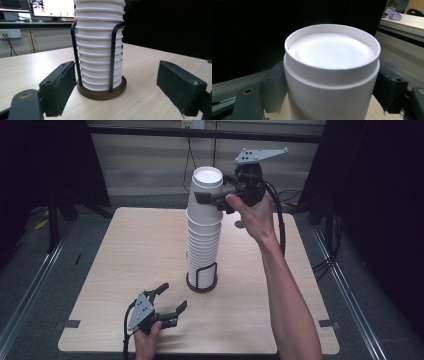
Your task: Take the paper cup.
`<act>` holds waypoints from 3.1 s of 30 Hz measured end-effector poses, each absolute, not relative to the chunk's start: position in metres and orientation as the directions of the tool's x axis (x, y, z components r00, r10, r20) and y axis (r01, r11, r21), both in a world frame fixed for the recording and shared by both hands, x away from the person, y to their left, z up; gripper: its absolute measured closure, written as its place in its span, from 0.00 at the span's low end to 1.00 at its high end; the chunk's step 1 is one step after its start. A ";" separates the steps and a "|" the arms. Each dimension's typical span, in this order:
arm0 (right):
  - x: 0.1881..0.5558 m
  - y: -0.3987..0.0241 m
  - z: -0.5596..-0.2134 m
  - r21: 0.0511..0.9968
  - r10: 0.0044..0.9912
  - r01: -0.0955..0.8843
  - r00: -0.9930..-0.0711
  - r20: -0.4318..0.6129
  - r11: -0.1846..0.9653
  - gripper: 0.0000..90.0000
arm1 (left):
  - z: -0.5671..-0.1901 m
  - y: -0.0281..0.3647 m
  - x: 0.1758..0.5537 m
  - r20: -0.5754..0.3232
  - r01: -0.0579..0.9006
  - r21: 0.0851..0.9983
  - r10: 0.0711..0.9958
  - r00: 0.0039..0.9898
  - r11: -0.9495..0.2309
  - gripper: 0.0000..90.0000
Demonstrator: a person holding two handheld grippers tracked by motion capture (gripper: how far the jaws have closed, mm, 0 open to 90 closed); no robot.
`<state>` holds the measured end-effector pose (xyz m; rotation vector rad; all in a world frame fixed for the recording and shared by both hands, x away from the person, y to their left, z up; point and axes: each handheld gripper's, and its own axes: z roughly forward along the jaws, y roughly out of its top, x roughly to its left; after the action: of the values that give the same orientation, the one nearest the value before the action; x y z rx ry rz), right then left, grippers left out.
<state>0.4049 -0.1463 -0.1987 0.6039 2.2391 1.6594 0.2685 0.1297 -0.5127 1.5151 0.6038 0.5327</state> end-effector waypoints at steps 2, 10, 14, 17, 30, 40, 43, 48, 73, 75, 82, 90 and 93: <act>0.405 -0.147 -0.197 0.958 0.490 0.156 -0.871 0.020 0.239 0.26 | -0.513 0.130 0.268 -0.037 0.050 0.999 0.663 0.748 -0.001 0.18; 0.402 -0.148 -0.194 0.972 0.500 0.123 -0.866 0.006 0.201 0.26 | -0.512 0.130 0.268 -0.033 0.051 0.999 0.662 0.749 -0.008 0.18; 0.402 -0.150 -0.192 0.980 0.502 0.111 -0.865 0.013 0.167 0.26 | -0.512 0.130 0.268 -0.034 0.052 0.999 0.661 0.750 -0.007 0.18; 0.402 -0.153 -0.191 0.984 0.497 0.110 -0.867 0.025 0.141 0.26 | -0.512 0.130 0.268 -0.032 0.050 0.999 0.659 0.751 -0.009 0.17; 0.399 -0.164 -0.186 0.995 0.493 0.089 -0.868 0.056 0.044 0.27 | -0.512 0.130 0.268 -0.034 0.052 0.999 0.660 0.750 -0.007 0.18; 0.395 -0.171 -0.183 0.997 0.489 0.072 -0.869 0.069 -0.012 0.27 | -0.512 0.130 0.268 -0.034 0.052 0.999 0.660 0.750 -0.008 0.17; 0.394 -0.173 -0.183 0.997 0.488 0.068 -0.870 0.073 -0.028 0.27 | -0.512 0.130 0.268 -0.033 0.051 0.999 0.661 0.750 -0.008 0.18; 0.392 -0.176 -0.183 0.997 0.490 0.060 -0.869 0.075 -0.045 0.27 | -0.513 0.130 0.268 -0.034 0.048 0.999 0.662 0.749 -0.004 0.18; 0.377 -0.204 -0.178 0.995 0.518 0.046 -0.851 0.085 -0.087 0.27 | -0.513 0.129 0.268 -0.052 0.064 0.998 0.659 0.750 0.006 0.17; 0.376 -0.207 -0.178 0.996 0.529 0.042 -0.845 0.075 -0.074 0.27 | -0.513 0.129 0.268 -0.056 0.067 0.998 0.660 0.749 0.009 0.17; 0.372 -0.216 -0.177 0.997 0.552 0.039 -0.831 0.067 -0.062 0.27 | -0.513 0.128 0.268 -0.060 0.072 0.997 0.664 0.746 0.008 0.17; 0.368 -0.232 -0.182 0.997 0.582 0.049 -0.810 0.075 -0.061 0.27 | -0.513 0.128 0.269 -0.067 0.078 0.997 0.665 0.744 0.012 0.17; 0.366 -0.237 -0.185 0.997 0.590 0.042 -0.804 0.072 -0.065 0.27 | -0.513 0.128 0.268 -0.072 0.081 0.997 0.674 0.736 0.018 0.18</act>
<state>0.3662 -0.2373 -0.1845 0.6760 1.8292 1.9256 0.2684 0.1280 -0.5127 1.5040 0.6452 0.5135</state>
